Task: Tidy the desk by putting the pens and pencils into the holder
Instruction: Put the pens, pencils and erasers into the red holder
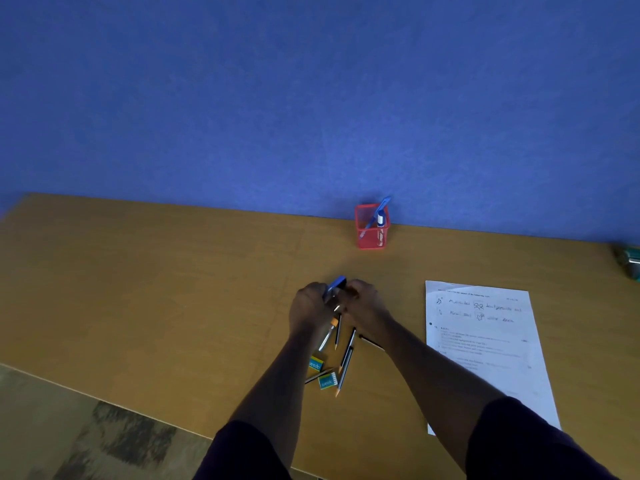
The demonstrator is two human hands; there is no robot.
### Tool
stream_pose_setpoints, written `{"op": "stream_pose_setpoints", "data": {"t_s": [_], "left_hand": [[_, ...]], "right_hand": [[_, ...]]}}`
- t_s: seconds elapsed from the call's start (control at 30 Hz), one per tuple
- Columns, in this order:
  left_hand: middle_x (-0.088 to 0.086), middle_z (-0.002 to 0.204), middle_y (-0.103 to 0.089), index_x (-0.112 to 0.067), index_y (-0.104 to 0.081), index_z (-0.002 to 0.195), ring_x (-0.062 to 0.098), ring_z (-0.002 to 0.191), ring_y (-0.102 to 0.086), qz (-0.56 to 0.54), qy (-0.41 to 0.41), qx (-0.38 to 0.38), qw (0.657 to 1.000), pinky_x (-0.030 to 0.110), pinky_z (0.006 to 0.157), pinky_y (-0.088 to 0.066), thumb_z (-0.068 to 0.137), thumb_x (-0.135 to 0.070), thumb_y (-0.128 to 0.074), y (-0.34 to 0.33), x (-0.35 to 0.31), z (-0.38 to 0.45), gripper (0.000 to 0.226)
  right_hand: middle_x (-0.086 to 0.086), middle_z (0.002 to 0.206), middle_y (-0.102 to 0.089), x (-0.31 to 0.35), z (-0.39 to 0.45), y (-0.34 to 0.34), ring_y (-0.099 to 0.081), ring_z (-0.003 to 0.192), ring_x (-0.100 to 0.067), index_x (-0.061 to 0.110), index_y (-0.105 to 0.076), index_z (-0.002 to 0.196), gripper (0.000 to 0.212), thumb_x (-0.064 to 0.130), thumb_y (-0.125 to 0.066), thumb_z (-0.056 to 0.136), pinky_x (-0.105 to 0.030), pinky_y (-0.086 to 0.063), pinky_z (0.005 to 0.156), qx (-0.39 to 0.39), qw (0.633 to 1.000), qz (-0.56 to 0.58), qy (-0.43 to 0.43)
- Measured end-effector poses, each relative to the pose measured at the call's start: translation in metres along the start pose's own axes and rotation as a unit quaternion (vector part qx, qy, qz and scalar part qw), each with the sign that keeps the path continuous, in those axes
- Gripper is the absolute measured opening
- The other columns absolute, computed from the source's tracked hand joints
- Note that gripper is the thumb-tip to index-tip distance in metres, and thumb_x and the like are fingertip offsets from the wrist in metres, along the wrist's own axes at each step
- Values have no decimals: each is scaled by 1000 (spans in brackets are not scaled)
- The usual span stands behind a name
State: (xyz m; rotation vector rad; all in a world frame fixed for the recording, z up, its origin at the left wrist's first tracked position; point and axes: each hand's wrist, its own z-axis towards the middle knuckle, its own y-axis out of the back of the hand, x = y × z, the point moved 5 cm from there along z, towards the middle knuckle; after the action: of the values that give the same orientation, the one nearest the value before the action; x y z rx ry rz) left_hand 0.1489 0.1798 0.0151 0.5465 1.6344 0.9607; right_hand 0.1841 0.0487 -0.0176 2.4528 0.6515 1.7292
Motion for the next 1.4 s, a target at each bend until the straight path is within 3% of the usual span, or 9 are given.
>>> {"op": "stream_pose_setpoints", "data": {"t_s": [0.17,0.33,0.47,0.6,0.87,1.03,1.13,1.23,1.4], "left_hand": [[4,67,-51,-13,-45,68,25,59,-51,-29,-64,-8,997,29,50,-33,85,-20,-69,11,-46,28,30],[10,87,-54,-7,-53,83,32,77,-54,-105,-110,-74,986,41,67,-45,100,-39,-44,26,-85,56,37],[13,90,-52,2,-57,87,27,79,-51,-117,-148,-125,974,42,73,-44,108,-23,-41,34,-106,80,36],[15,99,-51,5,-59,99,26,84,-52,-149,-143,-95,974,40,75,-46,108,-24,-40,27,-120,104,36],[6,112,-69,-7,-66,114,18,101,-66,-217,-111,-86,966,20,79,-47,99,-15,-58,16,-123,131,19],[1,102,-70,-10,-63,121,14,93,-66,-217,-96,-97,967,5,68,-44,97,-13,-62,14,-123,142,24],[9,104,-71,-7,-62,121,21,91,-69,-160,-75,-77,981,34,71,-59,101,-19,-58,4,-121,147,24],[10,99,-72,-8,-63,112,26,86,-70,-104,-71,-66,990,38,67,-59,101,-21,-56,-5,-120,148,19],[12,100,-73,-10,-63,110,31,90,-71,-55,-49,-53,996,45,71,-61,98,-20,-54,-13,-118,147,18]], "right_hand": [[-3,84,-72,42,18,42,-69,78,-18,14,-69,95,17,30,-69,89,-28,-51,64,-60,995,11,81],[2,79,-69,87,36,100,-62,72,-14,10,-64,87,17,26,-68,90,-20,-45,61,-172,972,-12,159],[-6,88,-72,95,60,130,-65,81,-22,7,-64,94,20,27,-65,91,-34,-48,67,-183,969,-66,154],[-5,94,-71,90,79,139,-66,82,-19,10,-62,102,22,31,-63,94,-25,-42,56,-180,969,-94,139],[3,92,-70,85,89,143,-67,82,-13,15,-62,99,18,32,-62,94,-18,-44,57,-228,965,0,132],[0,98,-65,92,88,150,-64,86,-7,20,-61,94,12,32,-63,95,-5,-42,61,-279,944,47,169],[2,103,-65,91,90,151,-62,89,-4,21,-60,100,13,34,-61,96,-16,-49,68,-282,943,47,172],[0,104,-65,91,93,148,-64,92,-10,18,-61,100,12,30,-61,97,-27,-54,73,-281,942,14,183],[-5,107,-66,87,98,143,-65,95,-17,11,-62,107,16,23,-59,98,-32,-56,75,-276,942,-46,186]]}}
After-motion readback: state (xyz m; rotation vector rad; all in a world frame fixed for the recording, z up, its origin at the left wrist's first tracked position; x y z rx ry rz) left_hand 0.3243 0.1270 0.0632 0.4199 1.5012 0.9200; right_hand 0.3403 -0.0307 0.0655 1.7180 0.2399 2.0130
